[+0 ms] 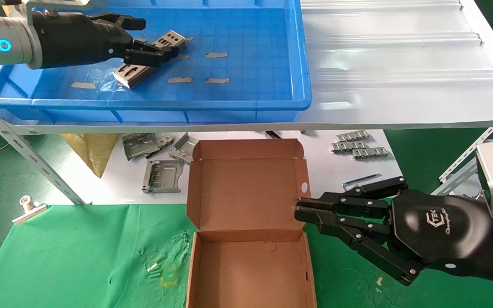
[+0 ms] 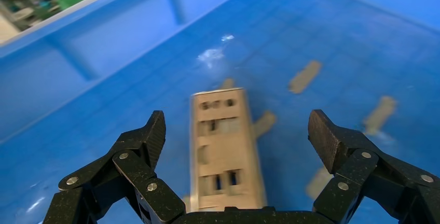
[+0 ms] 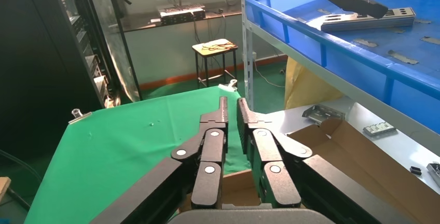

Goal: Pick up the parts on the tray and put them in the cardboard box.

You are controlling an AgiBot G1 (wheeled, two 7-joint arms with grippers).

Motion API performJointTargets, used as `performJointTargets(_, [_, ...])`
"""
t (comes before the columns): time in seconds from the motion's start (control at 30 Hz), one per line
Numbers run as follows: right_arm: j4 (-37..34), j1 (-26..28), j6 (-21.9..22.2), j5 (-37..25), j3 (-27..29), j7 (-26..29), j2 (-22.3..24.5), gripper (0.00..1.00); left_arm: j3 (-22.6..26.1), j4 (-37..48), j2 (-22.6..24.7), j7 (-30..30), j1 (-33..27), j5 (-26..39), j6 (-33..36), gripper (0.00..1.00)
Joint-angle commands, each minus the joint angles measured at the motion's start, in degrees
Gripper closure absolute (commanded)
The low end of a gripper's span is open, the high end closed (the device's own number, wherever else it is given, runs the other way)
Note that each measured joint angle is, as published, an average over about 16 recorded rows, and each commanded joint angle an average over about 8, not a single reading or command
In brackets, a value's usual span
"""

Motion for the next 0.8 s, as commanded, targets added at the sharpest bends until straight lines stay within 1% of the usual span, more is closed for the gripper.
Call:
performJointTargets(0.03, [0.0,0.0,0.0,0.0,0.0,0.0,0.0,0.00,0.1,0.9,0.4,0.3,-0.3,0.3,-1.9,0.00])
performJointTargets(0.13, [0.0,0.0,0.0,0.0,0.0,0.0,0.0,0.00,0.2,1.9,1.1,0.1,-0.4,0.4,-4.2,0.00])
performJointTargets(0.27, [0.0,0.0,0.0,0.0,0.0,0.0,0.0,0.00,0.0,2.8,1.7,-0.7,-0.3,0.1,-5.6,0.00])
performJointTargets(0.67, [0.0,0.0,0.0,0.0,0.0,0.0,0.0,0.00,-0.5,3.8,1.9,-2.6,0.0,-0.6,-4.4,0.00])
performJointTargets(0.7, [0.0,0.0,0.0,0.0,0.0,0.0,0.0,0.00,-0.4,3.8,1.9,-2.6,0.1,-0.5,-4.4,0.01])
performJointTargets(0.73, [0.0,0.0,0.0,0.0,0.0,0.0,0.0,0.00,-0.4,3.8,1.9,-2.6,0.1,-0.4,-4.4,0.07])
performJointTargets(0.77, [0.0,0.0,0.0,0.0,0.0,0.0,0.0,0.00,-0.3,3.7,1.9,-2.6,0.1,-0.4,-4.4,0.17])
performJointTargets(0.8, [0.0,0.0,0.0,0.0,0.0,0.0,0.0,0.00,-0.3,3.7,1.9,-2.6,0.1,-0.3,-4.4,0.30])
